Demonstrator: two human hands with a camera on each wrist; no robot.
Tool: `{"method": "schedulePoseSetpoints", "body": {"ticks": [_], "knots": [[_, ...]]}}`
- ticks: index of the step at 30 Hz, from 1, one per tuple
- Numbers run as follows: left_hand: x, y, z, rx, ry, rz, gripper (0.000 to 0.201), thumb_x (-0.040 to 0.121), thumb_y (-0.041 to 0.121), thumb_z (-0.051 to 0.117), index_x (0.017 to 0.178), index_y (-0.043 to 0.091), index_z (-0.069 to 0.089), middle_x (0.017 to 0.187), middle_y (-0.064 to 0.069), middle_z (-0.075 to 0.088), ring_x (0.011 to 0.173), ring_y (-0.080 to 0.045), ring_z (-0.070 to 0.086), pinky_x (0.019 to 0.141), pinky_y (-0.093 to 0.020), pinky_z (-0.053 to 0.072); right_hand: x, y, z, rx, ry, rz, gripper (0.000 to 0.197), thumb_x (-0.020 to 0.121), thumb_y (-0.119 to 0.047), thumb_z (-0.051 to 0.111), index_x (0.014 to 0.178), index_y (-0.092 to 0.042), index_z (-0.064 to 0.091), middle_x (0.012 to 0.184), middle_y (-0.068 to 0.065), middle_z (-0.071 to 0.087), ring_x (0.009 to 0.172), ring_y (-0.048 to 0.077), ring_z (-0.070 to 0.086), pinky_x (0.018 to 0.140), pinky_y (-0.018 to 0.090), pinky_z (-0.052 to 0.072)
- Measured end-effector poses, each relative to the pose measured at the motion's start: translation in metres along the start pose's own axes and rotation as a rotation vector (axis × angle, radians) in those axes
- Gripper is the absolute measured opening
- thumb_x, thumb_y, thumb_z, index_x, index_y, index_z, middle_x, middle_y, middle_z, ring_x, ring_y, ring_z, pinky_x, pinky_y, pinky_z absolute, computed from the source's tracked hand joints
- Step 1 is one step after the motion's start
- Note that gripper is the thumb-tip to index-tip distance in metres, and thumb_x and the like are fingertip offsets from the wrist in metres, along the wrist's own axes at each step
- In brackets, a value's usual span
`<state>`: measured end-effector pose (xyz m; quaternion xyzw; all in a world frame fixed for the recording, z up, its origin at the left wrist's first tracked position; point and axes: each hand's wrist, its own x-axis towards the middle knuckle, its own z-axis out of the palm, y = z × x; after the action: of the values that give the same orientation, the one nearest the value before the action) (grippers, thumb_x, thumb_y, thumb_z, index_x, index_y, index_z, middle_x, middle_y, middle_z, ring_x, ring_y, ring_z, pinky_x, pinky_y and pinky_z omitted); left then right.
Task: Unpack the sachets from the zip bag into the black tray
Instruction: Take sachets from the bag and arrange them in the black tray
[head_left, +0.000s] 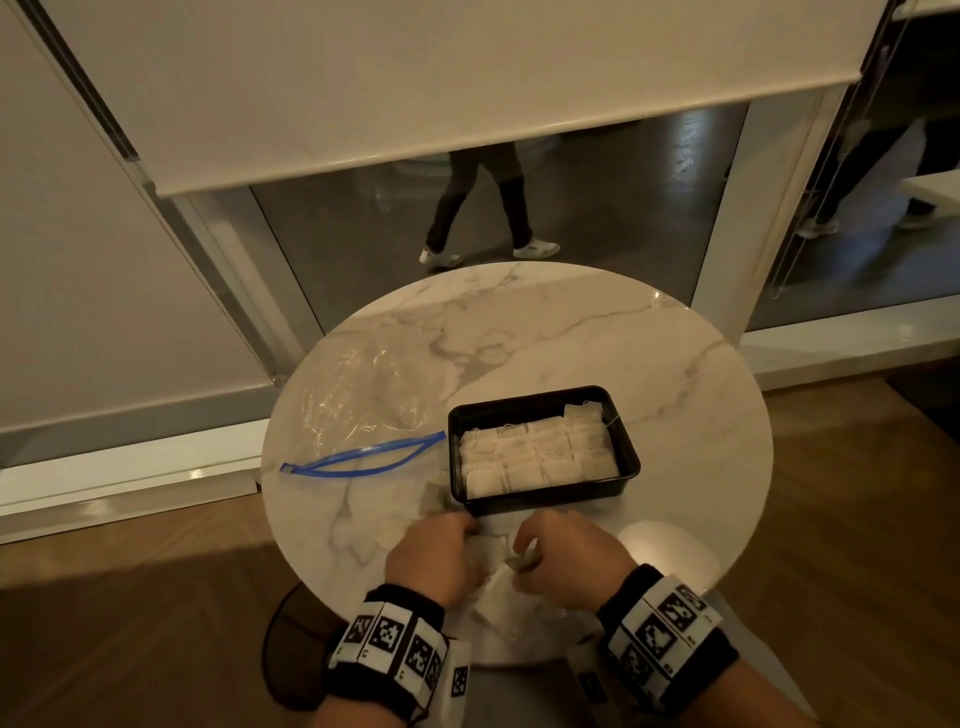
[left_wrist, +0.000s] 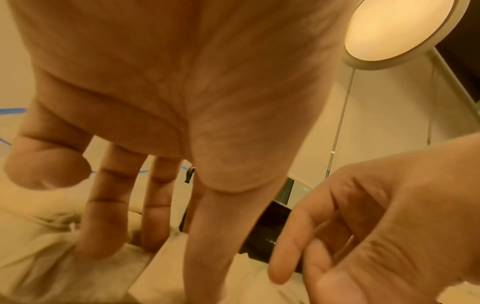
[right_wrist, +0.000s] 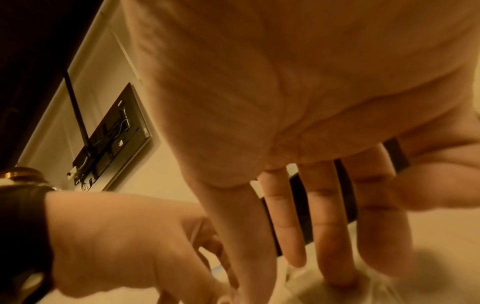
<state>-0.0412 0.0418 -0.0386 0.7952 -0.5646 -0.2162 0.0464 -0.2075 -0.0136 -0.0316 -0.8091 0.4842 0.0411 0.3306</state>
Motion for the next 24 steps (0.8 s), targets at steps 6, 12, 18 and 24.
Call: {"method": "schedulePoseSetpoints", "body": {"ticks": [6, 12, 18, 24], "knots": [[-0.002, -0.001, -0.001, -0.05, 0.036, -0.011, 0.031, 0.09, 0.034, 0.064, 0.121, 0.035, 0.063, 0.124, 0.008, 0.061, 0.111, -0.012, 0.06, 0.096, -0.034, 0.052, 0.001, -0.005, 0.015, -0.046, 0.008, -0.016, 0.024, 0.077, -0.03, 0.076, 0.097, -0.033, 0.064, 0.107, -0.007, 0.063, 0.098, 0.014, 0.061, 0.085, 0.03, 0.052], [-0.006, -0.005, -0.013, -0.197, 0.014, 0.001, 0.014, 0.089, 0.031, 0.069, 0.102, 0.034, 0.066, 0.107, 0.013, 0.066, 0.095, -0.004, 0.061, 0.088, -0.028, 0.053, 0.006, -0.001, 0.018, -0.007, 0.02, -0.055, 0.006, 0.081, -0.029, 0.072, 0.083, -0.032, 0.067, 0.097, -0.011, 0.065, 0.09, 0.011, 0.061, 0.082, 0.027, 0.053], [-0.011, -0.006, -0.033, -0.338, 0.053, 0.025, 0.011, 0.087, 0.03, 0.075, 0.093, 0.031, 0.066, 0.09, 0.01, 0.065, 0.084, -0.003, 0.061, 0.071, -0.019, 0.049, 0.009, 0.004, 0.016, 0.088, -0.006, -0.091, 0.009, 0.083, -0.029, 0.071, 0.08, -0.035, 0.065, 0.088, -0.013, 0.067, 0.084, 0.005, 0.062, 0.079, 0.026, 0.055], [-0.009, -0.003, -0.04, -0.43, 0.136, 0.039, 0.01, 0.086, 0.029, 0.075, 0.094, 0.03, 0.069, 0.087, 0.011, 0.068, 0.082, -0.002, 0.063, 0.073, -0.02, 0.051, 0.004, -0.004, 0.017, 0.04, -0.022, -0.194, 0.015, 0.081, -0.034, 0.072, 0.095, -0.034, 0.068, 0.091, -0.016, 0.059, 0.086, 0.007, 0.057, 0.075, 0.025, 0.049]]}}
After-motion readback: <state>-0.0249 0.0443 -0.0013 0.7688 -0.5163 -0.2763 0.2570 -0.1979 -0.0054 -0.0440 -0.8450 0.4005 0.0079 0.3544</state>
